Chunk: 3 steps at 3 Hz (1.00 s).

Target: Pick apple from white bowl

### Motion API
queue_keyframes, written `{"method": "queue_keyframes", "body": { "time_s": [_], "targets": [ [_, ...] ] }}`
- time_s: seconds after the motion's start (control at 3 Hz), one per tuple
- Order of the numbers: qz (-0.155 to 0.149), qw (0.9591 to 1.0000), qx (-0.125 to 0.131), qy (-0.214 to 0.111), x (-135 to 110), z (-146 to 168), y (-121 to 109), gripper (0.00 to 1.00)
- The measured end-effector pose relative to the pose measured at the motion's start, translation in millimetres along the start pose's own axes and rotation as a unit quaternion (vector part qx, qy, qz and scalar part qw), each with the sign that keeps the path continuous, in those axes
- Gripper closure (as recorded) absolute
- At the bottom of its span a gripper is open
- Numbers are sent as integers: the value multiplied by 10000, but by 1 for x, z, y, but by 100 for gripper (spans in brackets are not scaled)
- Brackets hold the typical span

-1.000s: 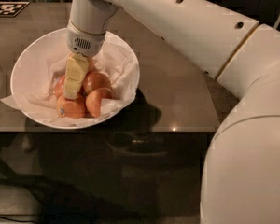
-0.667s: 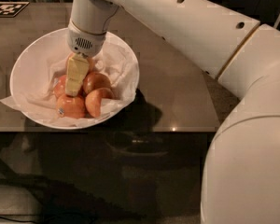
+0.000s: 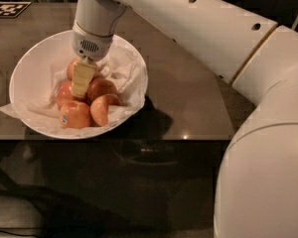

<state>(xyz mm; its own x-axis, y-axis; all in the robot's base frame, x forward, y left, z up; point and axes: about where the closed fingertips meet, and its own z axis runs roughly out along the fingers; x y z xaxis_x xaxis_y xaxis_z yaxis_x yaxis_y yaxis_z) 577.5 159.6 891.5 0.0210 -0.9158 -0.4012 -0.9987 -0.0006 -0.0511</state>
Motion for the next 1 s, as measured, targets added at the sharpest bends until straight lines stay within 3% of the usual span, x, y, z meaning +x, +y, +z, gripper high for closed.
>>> {"method": "queue_keyframes", "body": {
  "time_s": [0.33, 1.0],
  "targets": [
    [0, 10000, 0, 0, 0, 0, 0, 100],
    [0, 10000, 0, 0, -1, -3, 0, 100]
  ]
}}
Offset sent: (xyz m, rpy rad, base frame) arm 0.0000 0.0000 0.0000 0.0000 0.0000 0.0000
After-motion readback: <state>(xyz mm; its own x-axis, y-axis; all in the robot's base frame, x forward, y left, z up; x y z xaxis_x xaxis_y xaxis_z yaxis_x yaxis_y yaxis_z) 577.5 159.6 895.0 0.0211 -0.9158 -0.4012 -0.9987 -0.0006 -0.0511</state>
